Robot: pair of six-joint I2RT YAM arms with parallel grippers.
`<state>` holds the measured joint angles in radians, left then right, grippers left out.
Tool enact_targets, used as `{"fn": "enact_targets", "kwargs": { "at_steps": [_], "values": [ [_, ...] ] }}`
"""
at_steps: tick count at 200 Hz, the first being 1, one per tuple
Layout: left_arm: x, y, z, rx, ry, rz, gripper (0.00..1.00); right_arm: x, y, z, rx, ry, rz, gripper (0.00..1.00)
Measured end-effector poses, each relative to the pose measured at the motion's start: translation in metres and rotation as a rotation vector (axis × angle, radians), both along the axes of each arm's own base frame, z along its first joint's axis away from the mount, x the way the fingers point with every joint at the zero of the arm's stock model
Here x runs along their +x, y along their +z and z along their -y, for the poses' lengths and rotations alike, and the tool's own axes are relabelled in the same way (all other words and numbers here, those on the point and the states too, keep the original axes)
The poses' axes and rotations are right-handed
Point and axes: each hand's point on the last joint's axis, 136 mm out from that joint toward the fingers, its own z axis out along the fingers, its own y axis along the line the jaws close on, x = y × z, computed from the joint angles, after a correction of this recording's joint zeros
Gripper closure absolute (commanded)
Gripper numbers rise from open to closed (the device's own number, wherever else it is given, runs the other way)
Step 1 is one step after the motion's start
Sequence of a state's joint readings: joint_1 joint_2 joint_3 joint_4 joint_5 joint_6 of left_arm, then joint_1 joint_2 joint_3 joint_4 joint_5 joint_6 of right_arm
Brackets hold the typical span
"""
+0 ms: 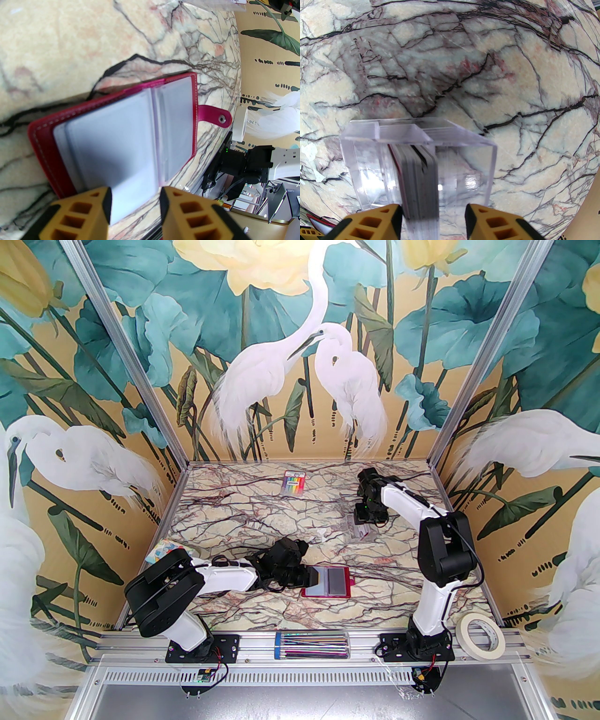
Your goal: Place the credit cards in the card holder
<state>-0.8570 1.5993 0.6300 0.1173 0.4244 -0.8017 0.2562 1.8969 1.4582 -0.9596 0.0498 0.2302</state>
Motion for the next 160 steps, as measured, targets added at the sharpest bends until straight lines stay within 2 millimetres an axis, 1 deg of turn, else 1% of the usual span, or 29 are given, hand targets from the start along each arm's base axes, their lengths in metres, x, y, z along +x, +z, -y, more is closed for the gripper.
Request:
{"fn": "enact_targets", "kwargs": {
  "at_steps": [87,160],
  "values": [
    [0.0,0.0,0.0,0.0,0.0,0.0,0.6,-0.0013,0.0017,0.0054,-0.045,-0.001,-0.001,0.56],
    [0.0,0.0,0.0,0.0,0.0,0.0,0.6,0.0009,0.0069,0.0081,-0.063,0.0,0.006,0.6]
  ]
}}
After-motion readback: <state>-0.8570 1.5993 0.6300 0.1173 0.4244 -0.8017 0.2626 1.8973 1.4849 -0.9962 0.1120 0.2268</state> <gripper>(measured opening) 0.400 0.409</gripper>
